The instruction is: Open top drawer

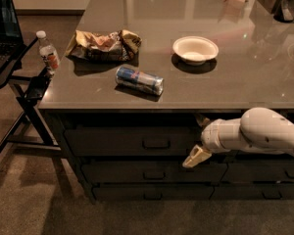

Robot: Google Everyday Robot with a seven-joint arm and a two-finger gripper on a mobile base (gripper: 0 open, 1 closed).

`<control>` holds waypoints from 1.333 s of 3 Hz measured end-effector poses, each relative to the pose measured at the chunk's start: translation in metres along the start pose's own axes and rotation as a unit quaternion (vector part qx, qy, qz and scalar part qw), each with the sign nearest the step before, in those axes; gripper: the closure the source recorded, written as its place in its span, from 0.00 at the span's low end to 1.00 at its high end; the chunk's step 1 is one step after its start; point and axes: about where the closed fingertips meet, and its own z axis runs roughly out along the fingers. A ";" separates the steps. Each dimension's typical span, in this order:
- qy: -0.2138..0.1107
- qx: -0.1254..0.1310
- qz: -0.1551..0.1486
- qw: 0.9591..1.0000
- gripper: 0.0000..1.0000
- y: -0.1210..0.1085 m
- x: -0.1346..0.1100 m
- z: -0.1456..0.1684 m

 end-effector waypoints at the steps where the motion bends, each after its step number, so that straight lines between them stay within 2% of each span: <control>1: 0.001 -0.008 -0.005 1.000 0.00 -0.011 0.010 0.012; 2: 0.001 -0.008 -0.004 1.000 0.00 -0.012 0.010 0.013; 3: 0.001 -0.008 -0.004 1.000 0.19 -0.012 0.010 0.013; 4: 0.001 -0.008 -0.004 1.000 0.41 -0.012 0.010 0.013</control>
Offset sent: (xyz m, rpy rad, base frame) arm 0.0384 -0.0136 -0.0232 -0.0204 0.0167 0.0291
